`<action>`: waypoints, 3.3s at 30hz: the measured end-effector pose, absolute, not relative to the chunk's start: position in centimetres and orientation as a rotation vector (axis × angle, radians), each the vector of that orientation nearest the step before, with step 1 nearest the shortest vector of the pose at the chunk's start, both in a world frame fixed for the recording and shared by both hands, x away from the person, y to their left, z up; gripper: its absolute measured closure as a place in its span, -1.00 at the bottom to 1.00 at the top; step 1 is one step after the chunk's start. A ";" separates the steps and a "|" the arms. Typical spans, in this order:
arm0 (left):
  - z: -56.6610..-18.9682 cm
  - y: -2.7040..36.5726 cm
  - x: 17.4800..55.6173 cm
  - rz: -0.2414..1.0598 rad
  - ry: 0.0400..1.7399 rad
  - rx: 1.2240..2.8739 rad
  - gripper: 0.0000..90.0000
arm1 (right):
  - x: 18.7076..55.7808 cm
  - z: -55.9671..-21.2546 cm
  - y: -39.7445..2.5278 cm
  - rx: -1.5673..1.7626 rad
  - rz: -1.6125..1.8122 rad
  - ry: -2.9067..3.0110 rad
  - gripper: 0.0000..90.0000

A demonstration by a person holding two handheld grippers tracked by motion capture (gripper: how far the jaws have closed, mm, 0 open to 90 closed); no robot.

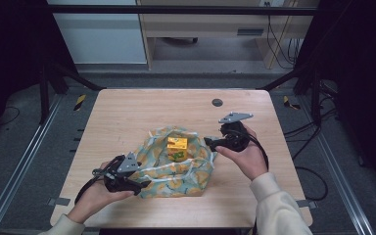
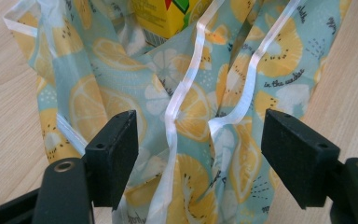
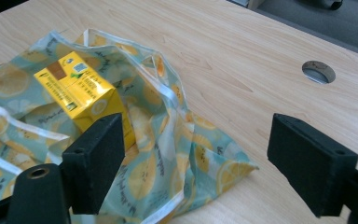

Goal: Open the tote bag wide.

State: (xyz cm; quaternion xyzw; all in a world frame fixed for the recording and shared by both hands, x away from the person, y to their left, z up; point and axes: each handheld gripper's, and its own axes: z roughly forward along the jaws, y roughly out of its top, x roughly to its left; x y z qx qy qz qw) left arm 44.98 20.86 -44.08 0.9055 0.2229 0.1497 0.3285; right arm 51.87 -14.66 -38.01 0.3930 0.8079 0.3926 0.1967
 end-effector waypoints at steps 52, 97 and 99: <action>-40.7 19.4 55.1 0.527 0.795 2.272 0.95 | 45.3 -43.7 -14.6 0.957 1.028 2.440 0.99; -46.9 20.2 57.7 0.582 0.929 2.270 1.00 | 44.9 -48.0 -16.4 0.952 0.915 2.522 1.00; -46.9 20.2 57.9 0.583 0.929 2.273 1.00 | 44.9 -48.0 -16.5 0.950 0.904 2.523 1.00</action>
